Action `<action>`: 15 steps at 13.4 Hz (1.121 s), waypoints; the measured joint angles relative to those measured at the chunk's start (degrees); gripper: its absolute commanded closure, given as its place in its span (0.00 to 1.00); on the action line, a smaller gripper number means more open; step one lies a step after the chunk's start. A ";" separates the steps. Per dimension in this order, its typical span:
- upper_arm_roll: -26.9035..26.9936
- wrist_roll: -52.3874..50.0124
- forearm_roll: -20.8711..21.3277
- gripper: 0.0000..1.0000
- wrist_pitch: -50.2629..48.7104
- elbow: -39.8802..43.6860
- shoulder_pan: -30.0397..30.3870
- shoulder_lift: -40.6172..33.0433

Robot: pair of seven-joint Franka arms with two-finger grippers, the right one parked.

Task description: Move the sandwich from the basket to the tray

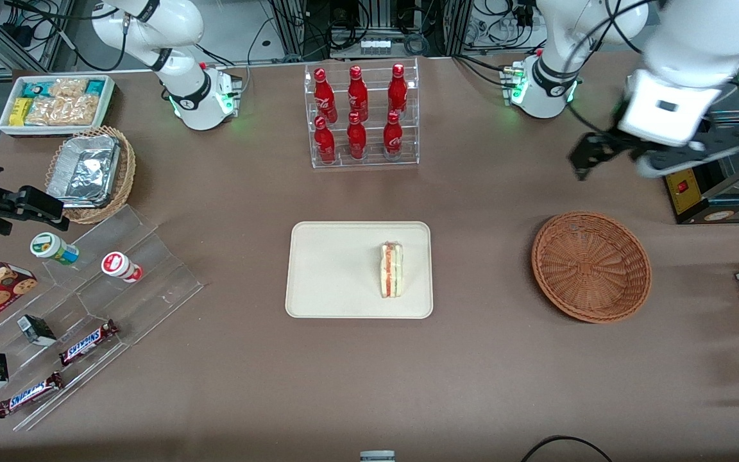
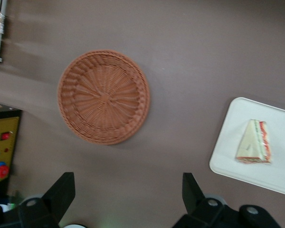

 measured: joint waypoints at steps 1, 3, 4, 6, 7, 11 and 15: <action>0.03 2.37 -0.05 0.00 -0.01 0.00 2.30 -0.20; -0.76 7.84 -0.51 0.00 -0.01 0.00 7.21 -0.67; -2.60 10.35 -1.65 0.00 -0.02 -0.01 10.74 -0.82; -10.16 12.89 -4.09 0.00 -0.04 -0.16 19.92 -0.84; -14.74 13.09 -4.40 0.00 -0.04 -0.37 24.32 -0.82; -24.25 13.95 -4.45 0.00 -0.06 -0.69 33.71 -0.66; -26.84 17.54 -4.73 0.00 -1.05 -0.70 37.37 -0.59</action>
